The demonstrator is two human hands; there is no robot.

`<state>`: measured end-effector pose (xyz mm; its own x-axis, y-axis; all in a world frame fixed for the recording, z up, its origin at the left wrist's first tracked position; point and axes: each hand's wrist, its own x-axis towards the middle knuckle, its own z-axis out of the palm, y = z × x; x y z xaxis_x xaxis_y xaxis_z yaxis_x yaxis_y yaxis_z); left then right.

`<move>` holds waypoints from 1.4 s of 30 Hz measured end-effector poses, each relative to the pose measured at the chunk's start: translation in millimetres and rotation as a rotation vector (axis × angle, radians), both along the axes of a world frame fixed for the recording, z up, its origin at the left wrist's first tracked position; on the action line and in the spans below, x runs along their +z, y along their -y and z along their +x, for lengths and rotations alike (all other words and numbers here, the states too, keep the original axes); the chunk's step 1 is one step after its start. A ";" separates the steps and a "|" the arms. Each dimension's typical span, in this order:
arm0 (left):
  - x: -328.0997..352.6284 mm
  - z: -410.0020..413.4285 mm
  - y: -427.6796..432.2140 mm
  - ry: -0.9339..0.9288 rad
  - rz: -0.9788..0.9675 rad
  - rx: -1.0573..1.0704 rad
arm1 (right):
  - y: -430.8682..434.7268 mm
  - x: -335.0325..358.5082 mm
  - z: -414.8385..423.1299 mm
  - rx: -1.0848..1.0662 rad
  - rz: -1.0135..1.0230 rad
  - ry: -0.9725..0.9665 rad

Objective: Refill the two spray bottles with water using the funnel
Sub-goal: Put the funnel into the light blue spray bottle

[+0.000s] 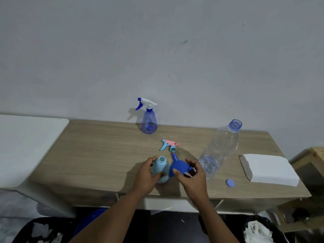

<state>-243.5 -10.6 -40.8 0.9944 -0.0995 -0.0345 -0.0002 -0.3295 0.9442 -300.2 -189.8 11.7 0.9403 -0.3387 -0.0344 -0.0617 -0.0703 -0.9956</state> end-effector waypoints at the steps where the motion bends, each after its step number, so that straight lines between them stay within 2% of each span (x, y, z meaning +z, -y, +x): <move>1: -0.2 0.6 -0.2 -0.004 -0.006 -0.002 | -1.0 4.6 3.5 0.003 -0.020 0.012; 6: 0.1 2.4 -1.0 -0.026 -0.022 -0.025 | -6.0 25.5 18.7 0.057 -0.135 0.082; 9: 0.6 1.9 -1.5 -0.031 -0.024 -0.033 | -9.9 32.8 26.9 0.118 -0.275 0.110; 13: 2.2 0.5 -0.5 -0.087 -0.051 -0.004 | -18.0 46.8 42.9 0.234 -0.455 0.066; 16: 2.4 0.7 1.0 -0.096 -0.076 0.002 | -27.5 54.6 56.7 0.308 -0.664 0.022; 18: 4.1 -0.3 2.3 -0.096 -0.084 0.006 | -31.9 53.0 61.2 0.323 -0.704 -0.016; 23: 8.1 -3.7 4.7 -0.110 -0.103 0.019 | -37.6 47.7 60.0 0.289 -0.717 -0.036; 28: 10.4 -6.3 4.3 -0.085 -0.106 0.017 | -32.0 53.6 43.6 0.208 -0.561 0.049; 35: 4.9 -3.5 1.3 -0.031 -0.046 0.026 | 23.5 33.5 -11.8 -0.364 -0.353 0.271; 38: 5.2 -3.6 3.4 -0.029 -0.031 0.031 | 49.1 35.1 -16.9 -0.560 -0.295 0.241; 40: 7.2 -4.0 5.4 -0.024 -0.026 0.039 | 67.7 36.2 -7.2 -0.562 -0.288 0.156; 42: 6.2 -3.8 5.9 -0.020 -0.027 0.039 | 82.1 38.2 4.0 -0.449 -0.280 0.101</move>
<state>-247.4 -16.5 -34.5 0.9967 -0.0618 -0.0525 0.0313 -0.3037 0.9523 -296.2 -272.0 49.8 0.6945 -0.6917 0.1983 -0.0518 -0.3230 -0.9450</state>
